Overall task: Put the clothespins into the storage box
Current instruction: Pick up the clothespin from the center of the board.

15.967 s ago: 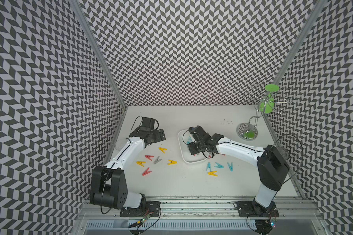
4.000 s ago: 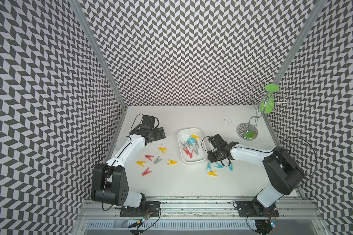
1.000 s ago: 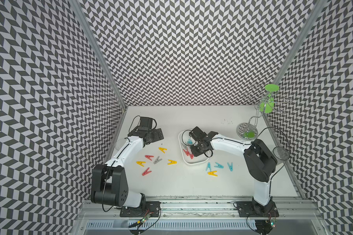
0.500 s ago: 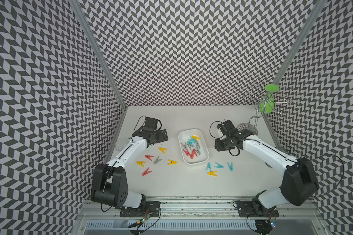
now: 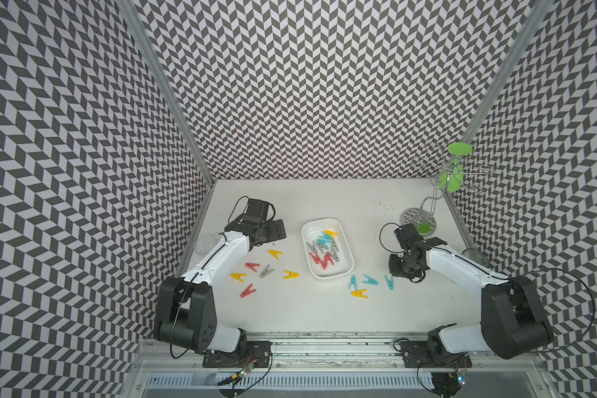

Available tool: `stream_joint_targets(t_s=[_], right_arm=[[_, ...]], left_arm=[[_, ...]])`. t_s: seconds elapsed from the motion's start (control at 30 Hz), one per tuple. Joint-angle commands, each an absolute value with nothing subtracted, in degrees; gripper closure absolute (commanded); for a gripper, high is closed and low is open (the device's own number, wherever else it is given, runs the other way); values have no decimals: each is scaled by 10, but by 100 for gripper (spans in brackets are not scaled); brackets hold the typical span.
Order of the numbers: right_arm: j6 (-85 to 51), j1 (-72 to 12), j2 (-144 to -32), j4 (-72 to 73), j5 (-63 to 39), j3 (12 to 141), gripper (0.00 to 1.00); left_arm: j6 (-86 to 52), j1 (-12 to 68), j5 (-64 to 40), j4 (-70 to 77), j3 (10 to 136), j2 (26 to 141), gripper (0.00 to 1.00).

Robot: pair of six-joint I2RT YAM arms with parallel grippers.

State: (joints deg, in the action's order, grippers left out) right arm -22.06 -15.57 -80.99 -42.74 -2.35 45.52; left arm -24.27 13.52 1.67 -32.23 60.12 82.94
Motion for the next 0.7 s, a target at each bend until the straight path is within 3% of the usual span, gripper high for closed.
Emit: stream_joint_targets(t_s=[0.0, 0.67], right_arm=[[-225, -154, -812, -387, -44, 444, 70], [-225, -156, -861, -386, -45, 439, 84]], left_arm=[[-241, 138, 20, -316, 609, 827, 2], [-240, 129, 23, -306, 595, 824, 2]])
